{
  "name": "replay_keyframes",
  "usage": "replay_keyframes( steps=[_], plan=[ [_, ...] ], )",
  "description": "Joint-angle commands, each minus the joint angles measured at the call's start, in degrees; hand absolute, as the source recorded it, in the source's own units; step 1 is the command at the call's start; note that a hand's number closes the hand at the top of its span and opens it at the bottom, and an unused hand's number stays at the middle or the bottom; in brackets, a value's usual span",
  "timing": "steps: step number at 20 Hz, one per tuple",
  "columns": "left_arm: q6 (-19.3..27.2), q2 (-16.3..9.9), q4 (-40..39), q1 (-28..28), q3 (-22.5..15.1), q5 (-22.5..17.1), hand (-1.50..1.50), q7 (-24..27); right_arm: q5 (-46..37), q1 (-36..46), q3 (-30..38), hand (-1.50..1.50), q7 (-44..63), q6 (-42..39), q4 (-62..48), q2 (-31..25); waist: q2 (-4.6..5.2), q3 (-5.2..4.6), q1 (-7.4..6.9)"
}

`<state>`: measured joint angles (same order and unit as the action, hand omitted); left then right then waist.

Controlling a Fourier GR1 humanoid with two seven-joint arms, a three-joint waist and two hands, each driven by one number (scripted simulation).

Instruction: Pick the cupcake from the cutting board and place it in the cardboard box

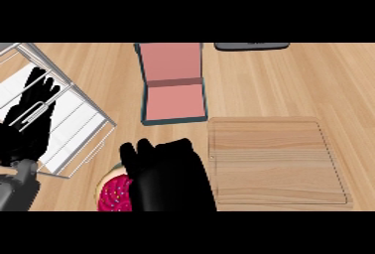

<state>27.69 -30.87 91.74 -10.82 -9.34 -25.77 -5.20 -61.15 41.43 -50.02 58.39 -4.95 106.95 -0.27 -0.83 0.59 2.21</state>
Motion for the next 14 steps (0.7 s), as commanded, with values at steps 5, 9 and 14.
replay_keyframes(
  steps=[5, 9, 14],
  plan=[
    [-11.12, -1.40, 1.89, -1.61, -13.29, 4.98, 0.00, 1.01, 0.80, 6.25, 5.90, 1.50, 5.99, -0.61, -1.97, 0.25, 0.93, -0.67, 1.72],
    [-11.31, -0.80, 2.53, -1.41, -13.72, 4.86, 0.00, 1.23, 3.75, 10.04, 10.93, 1.50, 4.76, -0.83, -4.91, 0.25, 1.28, -0.68, 0.76],
    [-12.76, -0.92, 2.63, -0.99, -13.61, 4.38, 0.00, 1.70, 5.74, 13.29, 14.31, 1.50, 4.22, 1.72, -9.31, 0.25, 1.58, -0.71, -0.62]
  ],
)
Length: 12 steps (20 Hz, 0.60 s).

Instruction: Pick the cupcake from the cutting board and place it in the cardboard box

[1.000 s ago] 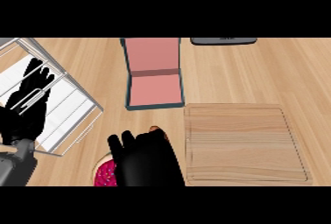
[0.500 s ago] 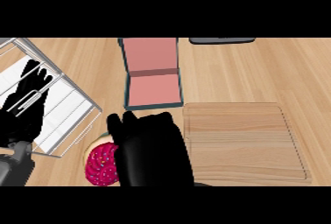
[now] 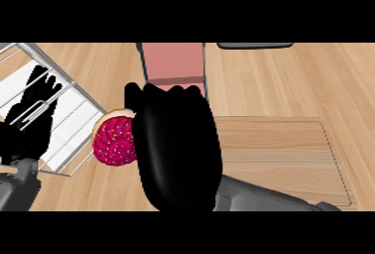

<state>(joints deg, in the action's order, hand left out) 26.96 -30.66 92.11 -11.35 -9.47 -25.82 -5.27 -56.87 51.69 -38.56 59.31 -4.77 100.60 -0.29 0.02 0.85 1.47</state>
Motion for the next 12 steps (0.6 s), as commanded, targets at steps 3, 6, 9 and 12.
replay_keyframes(
  steps=[3, 6, 9, 12],
  plan=[
    [-10.61, -0.56, 1.25, -2.68, -14.02, 5.74, 0.00, 1.40, 2.38, 5.64, 5.41, 1.50, 2.98, 2.20, -5.26, 0.28, 0.96, -0.92, 1.00],
    [-10.61, -0.66, 2.06, -3.06, -13.95, 6.10, 0.00, 1.72, 1.59, 6.05, 8.32, 1.50, -0.58, 1.76, -10.06, 0.22, 1.34, -0.84, 1.55],
    [-11.09, -0.77, 1.18, -3.08, -13.74, 5.73, 0.00, 1.10, 0.89, 8.58, 8.80, 1.50, -0.20, 2.54, -14.88, 0.28, 1.48, -0.93, 0.68],
    [-12.28, -0.63, 2.54, -2.50, -13.78, 4.89, 0.00, 1.19, 1.01, 9.27, 8.99, 1.50, -1.27, 2.54, -18.88, 0.28, 1.39, -0.93, 0.03]
  ],
)
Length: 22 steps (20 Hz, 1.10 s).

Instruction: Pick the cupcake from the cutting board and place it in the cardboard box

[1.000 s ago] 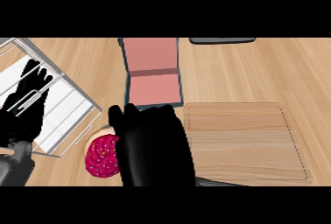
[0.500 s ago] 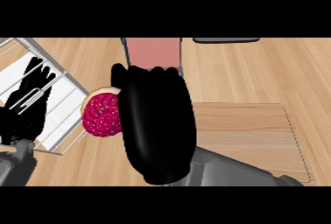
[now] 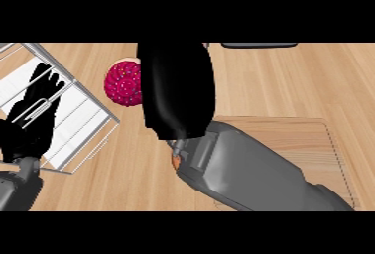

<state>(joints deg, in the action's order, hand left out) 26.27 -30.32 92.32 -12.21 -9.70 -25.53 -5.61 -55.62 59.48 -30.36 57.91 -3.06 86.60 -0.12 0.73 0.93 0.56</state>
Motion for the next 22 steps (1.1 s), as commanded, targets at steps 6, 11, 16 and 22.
replay_keyframes(
  steps=[6, 11, 16, 22],
  plan=[
    [-11.63, -0.84, 2.04, -1.89, -13.72, 5.22, 0.00, 1.23, 0.11, 2.92, 1.57, 1.50, -2.24, 2.99, -13.35, 0.11, 0.95, -0.97, -0.02],
    [-11.85, -1.01, 1.84, -3.60, -12.60, 5.13, 0.00, 1.11, 4.29, 1.29, 4.87, 1.50, -2.49, 7.83, -18.87, 0.11, 1.27, -0.87, -0.59],
    [-11.52, 0.14, 2.97, -4.14, -13.53, 5.28, 0.00, 0.42, 10.55, -1.15, 8.22, -1.50, -7.06, 11.79, -23.34, 0.11, 1.64, -0.74, -0.98],
    [-12.23, 0.06, 1.78, -4.22, -13.50, 5.60, 0.00, 0.06, 14.81, -2.05, 10.36, -1.50, -12.87, 23.26, -23.28, 0.11, 1.51, -0.62, -1.07]
  ],
)
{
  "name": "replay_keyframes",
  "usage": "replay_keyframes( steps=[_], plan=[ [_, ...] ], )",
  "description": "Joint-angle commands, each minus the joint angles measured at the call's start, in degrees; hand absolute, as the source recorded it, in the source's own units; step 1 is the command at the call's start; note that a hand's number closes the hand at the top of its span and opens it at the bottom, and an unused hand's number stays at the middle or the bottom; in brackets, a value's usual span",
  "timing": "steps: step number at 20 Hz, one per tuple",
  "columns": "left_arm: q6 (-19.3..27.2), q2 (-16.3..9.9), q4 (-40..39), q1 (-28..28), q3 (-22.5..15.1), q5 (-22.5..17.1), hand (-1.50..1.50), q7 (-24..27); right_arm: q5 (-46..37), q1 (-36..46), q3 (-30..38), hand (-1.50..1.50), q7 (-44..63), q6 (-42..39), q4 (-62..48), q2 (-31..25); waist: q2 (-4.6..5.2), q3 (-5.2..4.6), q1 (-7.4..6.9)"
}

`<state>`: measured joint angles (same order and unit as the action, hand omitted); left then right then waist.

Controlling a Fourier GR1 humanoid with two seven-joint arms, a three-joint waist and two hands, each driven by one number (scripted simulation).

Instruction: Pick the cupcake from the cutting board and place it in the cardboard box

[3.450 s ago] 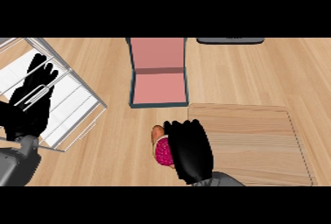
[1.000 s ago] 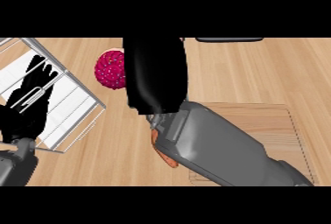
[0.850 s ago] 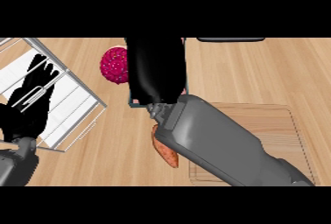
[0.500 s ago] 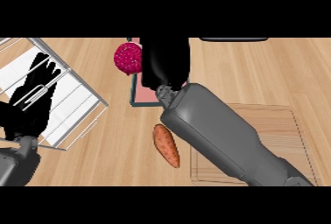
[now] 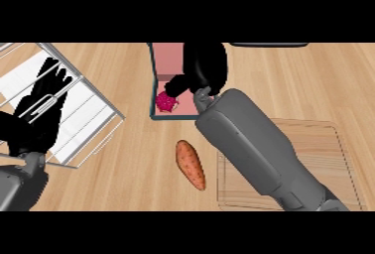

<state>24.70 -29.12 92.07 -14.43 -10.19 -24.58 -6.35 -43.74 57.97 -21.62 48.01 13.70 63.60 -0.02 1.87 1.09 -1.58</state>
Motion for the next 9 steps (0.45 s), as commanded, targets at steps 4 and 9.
replay_keyframes(
  steps=[4, 9],
  plan=[
    [-10.53, -1.50, 1.56, -1.93, -11.42, 4.14, 0.00, 0.70, 5.36, -0.39, 5.71, -1.50, -6.60, 16.63, 2.67, 0.02, 0.14, -0.70, 2.42],
    [-9.90, -0.89, 2.40, -0.22, -12.12, 4.79, 0.00, 0.50, 12.44, -2.85, 10.11, -1.50, -11.54, 23.24, 6.31, 0.02, -0.46, -0.64, 3.36]
  ],
)
